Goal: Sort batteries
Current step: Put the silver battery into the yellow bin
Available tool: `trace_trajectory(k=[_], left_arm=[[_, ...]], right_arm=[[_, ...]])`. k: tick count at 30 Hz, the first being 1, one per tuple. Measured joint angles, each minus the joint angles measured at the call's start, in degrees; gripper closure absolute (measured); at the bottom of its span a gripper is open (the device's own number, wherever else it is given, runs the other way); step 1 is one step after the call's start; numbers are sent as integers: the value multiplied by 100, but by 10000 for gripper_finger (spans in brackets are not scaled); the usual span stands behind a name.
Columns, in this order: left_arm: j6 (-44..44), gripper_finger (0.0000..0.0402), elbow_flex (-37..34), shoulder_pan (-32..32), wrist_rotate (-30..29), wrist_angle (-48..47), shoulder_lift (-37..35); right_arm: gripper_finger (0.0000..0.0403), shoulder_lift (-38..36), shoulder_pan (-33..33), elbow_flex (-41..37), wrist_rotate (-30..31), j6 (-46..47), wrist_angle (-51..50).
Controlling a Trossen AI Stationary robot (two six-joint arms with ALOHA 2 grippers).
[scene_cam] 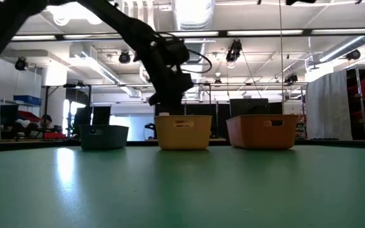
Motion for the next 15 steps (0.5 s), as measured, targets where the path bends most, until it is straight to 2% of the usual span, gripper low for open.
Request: trace_trajectory(k=[3, 7, 11, 15], left_arm=[[77, 400, 539, 11, -13, -269, 469], [83, 397, 1159, -17, -132, -834, 1149], [109, 375, 1642, -22, -142, -1172, 1519], [202, 348, 1764, -48, -151, -1355, 1732]], right_arm=[[390, 111, 193, 226, -34, 394, -500], [390, 217, 415, 354, -144, 662, -587], [390, 318, 594, 479, -175, 811, -597], [390, 389, 701, 591, -175, 932, -599]])
